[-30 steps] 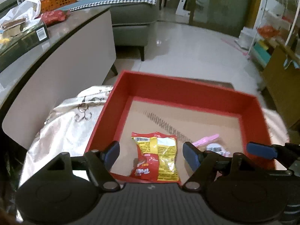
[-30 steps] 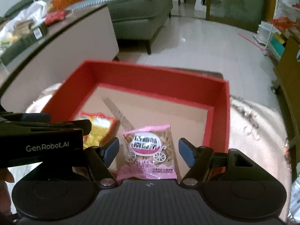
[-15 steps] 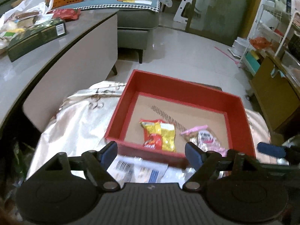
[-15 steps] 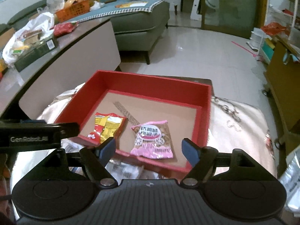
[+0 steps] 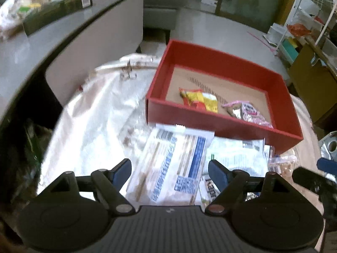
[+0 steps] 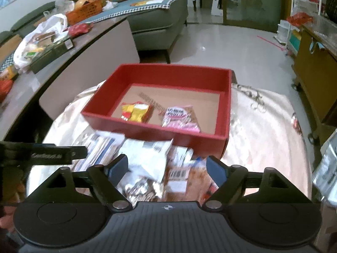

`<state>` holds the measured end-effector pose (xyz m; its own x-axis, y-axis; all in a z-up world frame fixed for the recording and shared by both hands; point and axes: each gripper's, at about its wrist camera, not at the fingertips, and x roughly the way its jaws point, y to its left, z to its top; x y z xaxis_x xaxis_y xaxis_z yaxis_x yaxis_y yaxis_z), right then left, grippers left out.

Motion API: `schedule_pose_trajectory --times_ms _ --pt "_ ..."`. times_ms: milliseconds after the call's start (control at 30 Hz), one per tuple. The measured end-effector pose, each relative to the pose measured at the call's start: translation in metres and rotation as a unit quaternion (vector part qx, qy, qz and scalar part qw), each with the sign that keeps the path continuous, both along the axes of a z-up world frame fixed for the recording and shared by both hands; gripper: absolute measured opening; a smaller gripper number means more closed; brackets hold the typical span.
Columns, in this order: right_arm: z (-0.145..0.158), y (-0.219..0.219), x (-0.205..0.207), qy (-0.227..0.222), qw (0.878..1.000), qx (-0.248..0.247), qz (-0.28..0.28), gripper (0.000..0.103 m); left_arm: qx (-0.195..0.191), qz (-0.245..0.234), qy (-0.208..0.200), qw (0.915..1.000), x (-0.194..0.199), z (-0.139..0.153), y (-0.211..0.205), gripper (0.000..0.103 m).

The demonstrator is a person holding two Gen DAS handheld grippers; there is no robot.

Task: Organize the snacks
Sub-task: 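Withdraw both tools from the red box back toward the snack pile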

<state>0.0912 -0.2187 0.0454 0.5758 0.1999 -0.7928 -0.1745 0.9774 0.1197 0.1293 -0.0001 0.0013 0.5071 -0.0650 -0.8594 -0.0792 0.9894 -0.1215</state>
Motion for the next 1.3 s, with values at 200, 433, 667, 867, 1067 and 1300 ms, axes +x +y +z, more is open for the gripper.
schedule_pose_trajectory --times_ms 200,433,667,867,1067,1300 --pt "-0.001 -0.002 -0.018 0.009 1.000 0.008 0.001 0.086 -0.001 -0.005 0.018 0.9998 0.004 -0.012 -0.002 0.077" --pt "-0.012 -0.018 -0.032 0.032 0.999 0.013 -0.020 0.087 0.024 -0.028 0.041 0.9985 0.018 -0.035 -0.009 0.080" --pt "-0.023 -0.030 -0.030 0.052 0.998 0.016 -0.036 0.087 0.027 -0.015 0.063 0.9976 0.032 -0.057 -0.006 0.088" --pt "-0.032 -0.032 -0.027 0.065 0.997 0.004 -0.045 0.087 0.031 0.002 0.067 0.9973 0.026 -0.051 -0.007 0.070" --pt "-0.043 -0.021 -0.025 0.075 0.996 -0.033 -0.038 0.087 0.011 0.012 0.070 0.9974 0.011 -0.038 0.003 0.067" --pt "-0.052 0.006 -0.016 0.073 0.994 -0.080 -0.017 0.086 -0.012 0.005 0.045 0.9989 -0.010 -0.014 0.015 0.067"
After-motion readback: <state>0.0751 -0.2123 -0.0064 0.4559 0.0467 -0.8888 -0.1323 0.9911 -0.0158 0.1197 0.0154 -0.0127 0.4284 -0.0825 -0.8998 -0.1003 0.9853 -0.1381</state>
